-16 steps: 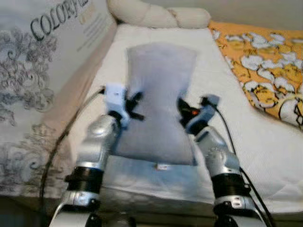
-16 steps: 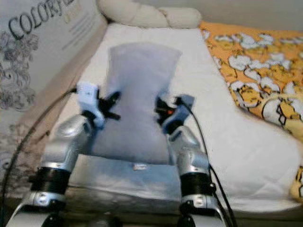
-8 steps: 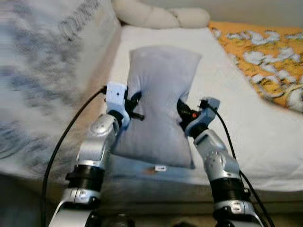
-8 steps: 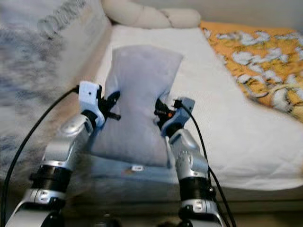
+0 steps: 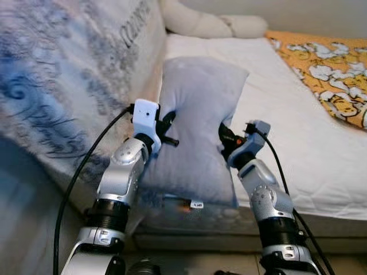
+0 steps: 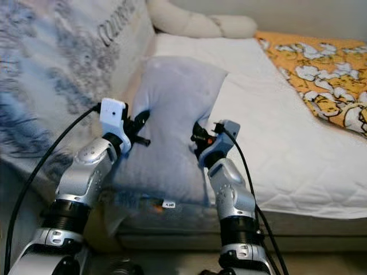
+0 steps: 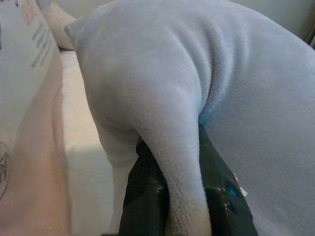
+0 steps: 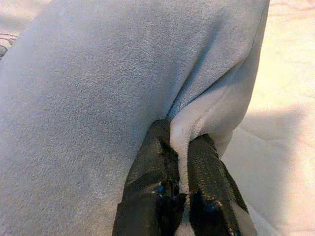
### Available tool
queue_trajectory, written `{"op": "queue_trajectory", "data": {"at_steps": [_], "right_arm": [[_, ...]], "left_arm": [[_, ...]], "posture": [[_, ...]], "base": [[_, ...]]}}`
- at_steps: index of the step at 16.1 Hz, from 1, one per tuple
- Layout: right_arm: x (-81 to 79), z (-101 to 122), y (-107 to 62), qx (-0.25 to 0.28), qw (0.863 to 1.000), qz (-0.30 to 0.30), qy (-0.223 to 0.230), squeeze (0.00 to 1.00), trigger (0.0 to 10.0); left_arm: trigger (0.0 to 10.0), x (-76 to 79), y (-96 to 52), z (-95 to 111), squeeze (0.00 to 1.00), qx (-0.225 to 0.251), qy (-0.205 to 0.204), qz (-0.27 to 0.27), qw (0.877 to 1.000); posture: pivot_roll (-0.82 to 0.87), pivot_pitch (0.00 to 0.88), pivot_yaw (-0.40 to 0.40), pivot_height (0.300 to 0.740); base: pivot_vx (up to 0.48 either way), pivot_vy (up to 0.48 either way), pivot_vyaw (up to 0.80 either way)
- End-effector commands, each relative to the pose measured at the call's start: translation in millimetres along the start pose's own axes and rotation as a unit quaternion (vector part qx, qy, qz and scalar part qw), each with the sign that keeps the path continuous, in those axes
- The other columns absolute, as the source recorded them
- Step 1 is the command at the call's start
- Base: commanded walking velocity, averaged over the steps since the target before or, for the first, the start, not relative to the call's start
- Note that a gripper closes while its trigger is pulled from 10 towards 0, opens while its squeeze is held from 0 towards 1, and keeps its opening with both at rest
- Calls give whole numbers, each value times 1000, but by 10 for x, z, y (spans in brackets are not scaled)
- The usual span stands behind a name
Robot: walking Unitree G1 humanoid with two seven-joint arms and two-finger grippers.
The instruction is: Clean up the room
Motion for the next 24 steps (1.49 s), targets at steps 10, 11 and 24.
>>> {"op": "queue_trajectory", "data": {"at_steps": [10,11,24], "right_arm": [[23,70,-16,4,1000,-1,-10,0,10000],[24,71,-19,5,1000,-1,-10,0,10000],[8,2,2,-14,1000,4,5,0,10000]], "left_arm": [[10000,146,85,59,0,13,16,-22,1000],[10000,149,85,58,0,13,16,-23,1000],[10000,52,81,91,0,19,19,-2,1000]], "posture": [[47,0,-40,740],[48,0,-40,740],[64,0,-47,740]], "base": [[283,0,0],[300,0,0],[319,0,0]]}}
Point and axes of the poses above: a point about 5 cm out from each wrist's last joint towards the gripper, its own y axis pointing out of the wrist towards the gripper, its own z axis along the axis of the wrist's last joint, x = y × z, the point moved 3 cm from there along y, pointing out of the wrist towards the gripper, and after that the axes turned 11 degrees about -y, right-handed, at the moved point
